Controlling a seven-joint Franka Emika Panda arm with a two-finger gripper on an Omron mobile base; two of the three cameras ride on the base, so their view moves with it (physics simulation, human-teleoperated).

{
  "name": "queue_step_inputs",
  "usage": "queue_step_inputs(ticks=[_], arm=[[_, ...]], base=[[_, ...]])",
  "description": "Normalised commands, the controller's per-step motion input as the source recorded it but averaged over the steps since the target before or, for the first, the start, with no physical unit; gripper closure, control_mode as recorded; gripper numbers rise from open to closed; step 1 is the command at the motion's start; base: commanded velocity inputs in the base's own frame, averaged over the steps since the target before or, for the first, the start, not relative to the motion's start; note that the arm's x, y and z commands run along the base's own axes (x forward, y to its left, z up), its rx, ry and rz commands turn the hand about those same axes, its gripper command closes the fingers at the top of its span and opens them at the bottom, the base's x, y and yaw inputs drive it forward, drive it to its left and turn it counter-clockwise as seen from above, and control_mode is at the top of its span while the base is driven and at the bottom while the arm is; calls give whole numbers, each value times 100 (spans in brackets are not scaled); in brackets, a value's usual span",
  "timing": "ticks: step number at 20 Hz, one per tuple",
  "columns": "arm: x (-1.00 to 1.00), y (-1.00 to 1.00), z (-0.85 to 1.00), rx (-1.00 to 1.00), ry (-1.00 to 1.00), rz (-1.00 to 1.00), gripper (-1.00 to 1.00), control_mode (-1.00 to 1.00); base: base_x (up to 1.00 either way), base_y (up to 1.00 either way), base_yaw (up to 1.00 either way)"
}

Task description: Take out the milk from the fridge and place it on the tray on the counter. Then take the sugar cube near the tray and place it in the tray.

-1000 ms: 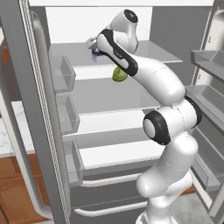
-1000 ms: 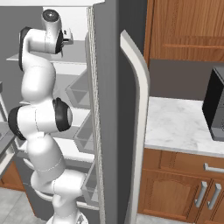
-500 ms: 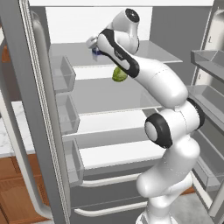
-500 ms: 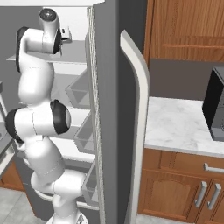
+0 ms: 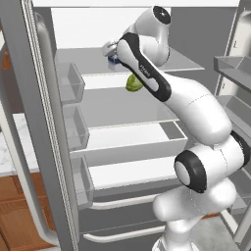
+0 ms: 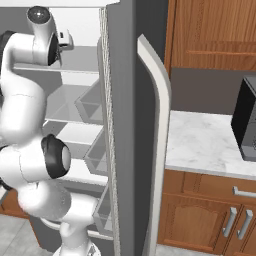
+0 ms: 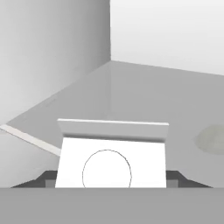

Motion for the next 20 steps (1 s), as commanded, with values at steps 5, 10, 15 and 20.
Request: queue_step_inputs(ticks=[5,10,15,20], arm=[[-100,-32,36,0,2,-4,100,-100],[-100,-52,-15,-3,2,-2,100,-100],[-100,-75,-83,-9,0,-6,100,-100],[-96,-43,-88,-7,3,-10,100,-100]], base=[[0,0,0],[0,0,0],[0,0,0],[0,0,0]])
